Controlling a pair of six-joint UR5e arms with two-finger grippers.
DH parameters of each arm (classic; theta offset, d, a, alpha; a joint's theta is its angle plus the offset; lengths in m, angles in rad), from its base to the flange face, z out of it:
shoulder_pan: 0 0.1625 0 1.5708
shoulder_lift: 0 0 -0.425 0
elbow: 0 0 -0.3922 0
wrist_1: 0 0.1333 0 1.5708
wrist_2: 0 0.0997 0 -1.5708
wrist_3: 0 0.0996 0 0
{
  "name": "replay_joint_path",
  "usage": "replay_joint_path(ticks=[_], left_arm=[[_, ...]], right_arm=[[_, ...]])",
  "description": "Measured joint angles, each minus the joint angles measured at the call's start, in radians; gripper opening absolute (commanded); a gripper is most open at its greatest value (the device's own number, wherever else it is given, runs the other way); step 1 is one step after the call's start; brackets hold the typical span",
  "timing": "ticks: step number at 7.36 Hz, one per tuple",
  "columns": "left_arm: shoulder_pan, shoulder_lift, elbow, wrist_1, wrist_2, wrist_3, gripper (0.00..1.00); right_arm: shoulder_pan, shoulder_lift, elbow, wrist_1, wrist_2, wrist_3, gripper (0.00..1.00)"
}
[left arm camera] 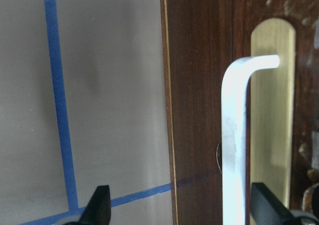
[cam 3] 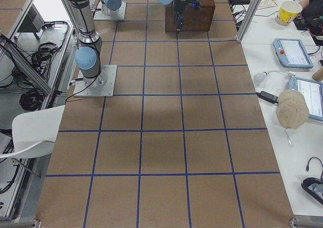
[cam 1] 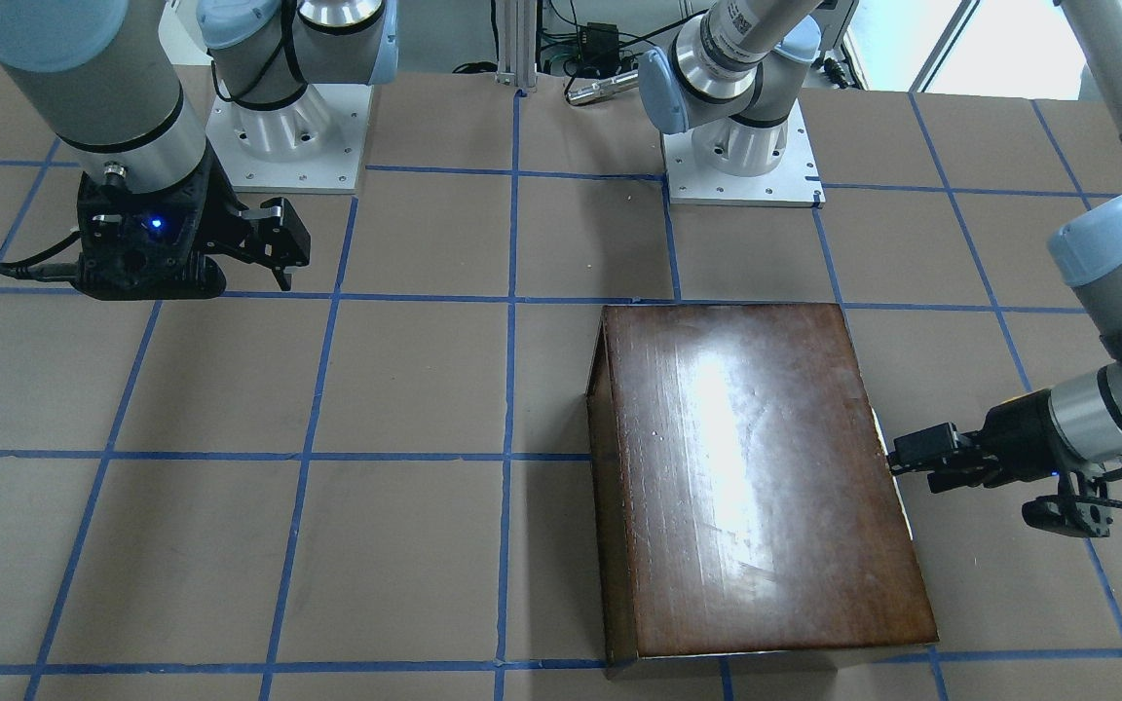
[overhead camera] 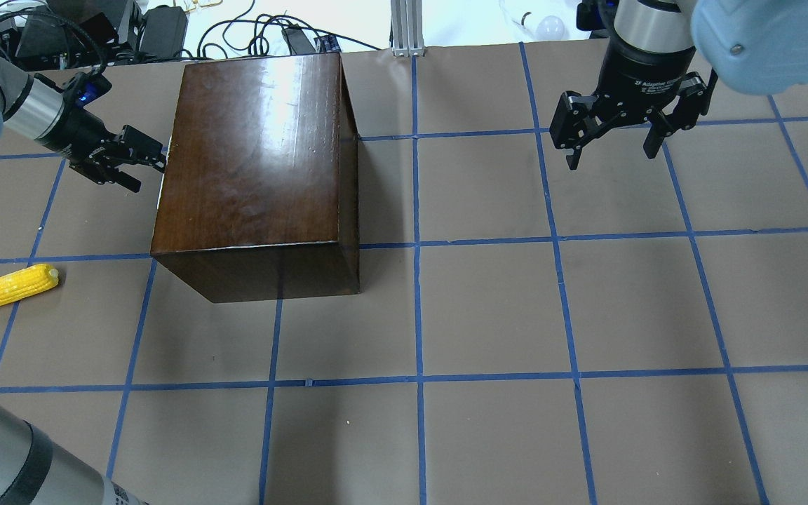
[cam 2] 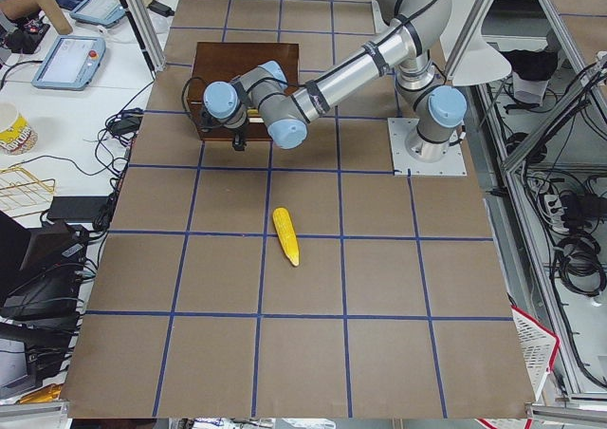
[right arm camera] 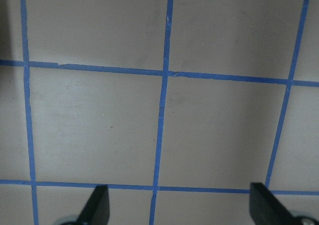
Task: Open drawer and put corn inside
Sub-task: 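Close the left gripper on the white drawer handle, then pull the drawer outward from the cabinet with the left gripper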
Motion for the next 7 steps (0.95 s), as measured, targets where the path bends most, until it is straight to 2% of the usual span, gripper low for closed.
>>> replay_joint_path(ticks=[7], left_arm=[[-0.002, -0.008, 0.003, 0.003, 0.011, -0.052, 1.0]], right_arm=[[0.0, 0.0, 0.0, 0.001, 0.0, 0.0, 1.0]])
